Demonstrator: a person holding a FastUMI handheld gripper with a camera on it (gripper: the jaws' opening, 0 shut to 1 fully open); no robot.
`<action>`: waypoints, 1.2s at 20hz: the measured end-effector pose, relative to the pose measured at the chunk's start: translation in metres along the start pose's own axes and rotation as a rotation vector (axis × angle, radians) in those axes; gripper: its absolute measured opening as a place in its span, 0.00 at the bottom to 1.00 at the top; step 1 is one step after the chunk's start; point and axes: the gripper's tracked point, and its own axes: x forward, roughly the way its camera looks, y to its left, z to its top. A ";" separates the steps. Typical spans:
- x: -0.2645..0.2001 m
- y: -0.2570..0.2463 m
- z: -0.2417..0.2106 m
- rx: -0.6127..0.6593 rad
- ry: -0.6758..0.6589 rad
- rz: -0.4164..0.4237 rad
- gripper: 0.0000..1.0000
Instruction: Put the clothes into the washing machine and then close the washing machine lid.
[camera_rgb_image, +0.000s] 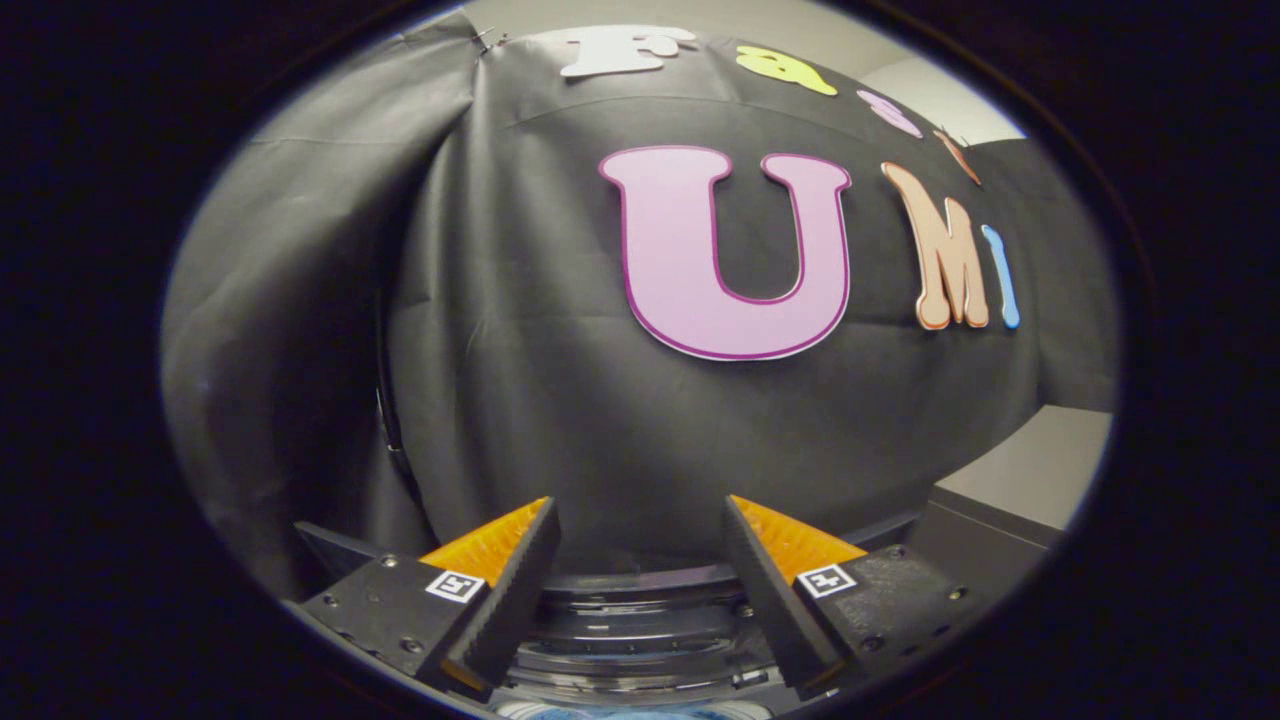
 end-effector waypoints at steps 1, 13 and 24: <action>-0.002 0.000 0.000 -0.001 0.001 0.000 0.98; -0.031 -0.003 -0.001 -0.002 -0.029 0.020 0.98; -0.047 -0.002 -0.002 0.003 -0.070 0.037 0.98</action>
